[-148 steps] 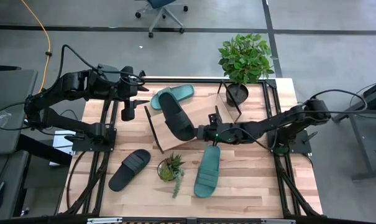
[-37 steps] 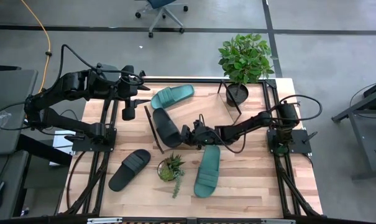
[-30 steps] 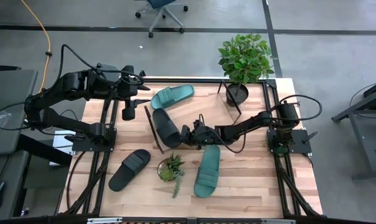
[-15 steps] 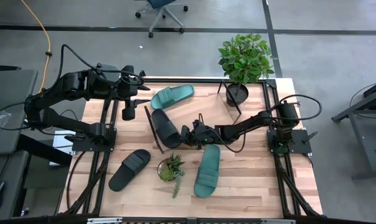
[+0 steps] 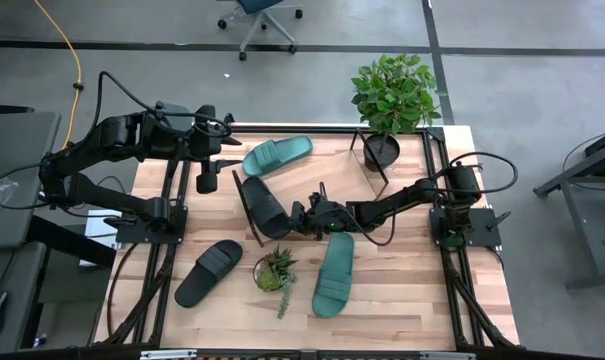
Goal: Pick and place slides into the shelf
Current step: Put the right black slipper on the shelf
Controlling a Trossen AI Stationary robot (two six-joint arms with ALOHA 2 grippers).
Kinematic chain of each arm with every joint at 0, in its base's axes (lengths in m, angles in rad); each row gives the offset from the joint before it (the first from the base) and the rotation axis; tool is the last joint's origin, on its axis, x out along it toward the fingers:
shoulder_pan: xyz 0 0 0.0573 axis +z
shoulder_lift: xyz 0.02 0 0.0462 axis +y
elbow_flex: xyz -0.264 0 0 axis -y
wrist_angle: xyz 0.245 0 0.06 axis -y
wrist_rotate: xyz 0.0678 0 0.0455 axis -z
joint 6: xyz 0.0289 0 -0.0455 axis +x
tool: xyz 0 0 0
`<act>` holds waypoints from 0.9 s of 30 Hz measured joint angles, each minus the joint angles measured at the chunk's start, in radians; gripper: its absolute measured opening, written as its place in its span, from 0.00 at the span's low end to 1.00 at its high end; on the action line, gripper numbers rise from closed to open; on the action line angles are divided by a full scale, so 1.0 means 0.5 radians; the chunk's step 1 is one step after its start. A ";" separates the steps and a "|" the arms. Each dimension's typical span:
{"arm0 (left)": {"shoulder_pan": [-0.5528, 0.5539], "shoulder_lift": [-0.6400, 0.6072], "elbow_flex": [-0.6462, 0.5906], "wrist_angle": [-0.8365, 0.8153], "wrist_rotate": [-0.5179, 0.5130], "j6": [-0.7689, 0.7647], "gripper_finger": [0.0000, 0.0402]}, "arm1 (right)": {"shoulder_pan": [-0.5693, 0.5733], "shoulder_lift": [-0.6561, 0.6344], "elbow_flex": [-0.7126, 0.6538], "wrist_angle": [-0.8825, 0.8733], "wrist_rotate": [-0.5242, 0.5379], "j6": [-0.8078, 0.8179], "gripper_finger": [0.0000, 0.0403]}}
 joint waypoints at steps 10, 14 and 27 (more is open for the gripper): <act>0.001 0.000 0.000 -0.001 0.001 0.011 0.45 | -0.001 0.000 0.000 0.008 -0.017 0.000 0.17; 0.001 0.000 0.000 -0.001 0.001 0.012 0.45 | 0.000 0.000 0.000 0.021 -0.054 -0.017 0.18; 0.000 0.000 0.000 -0.001 0.000 0.034 0.45 | -0.010 0.000 0.000 0.024 -0.056 -0.002 0.35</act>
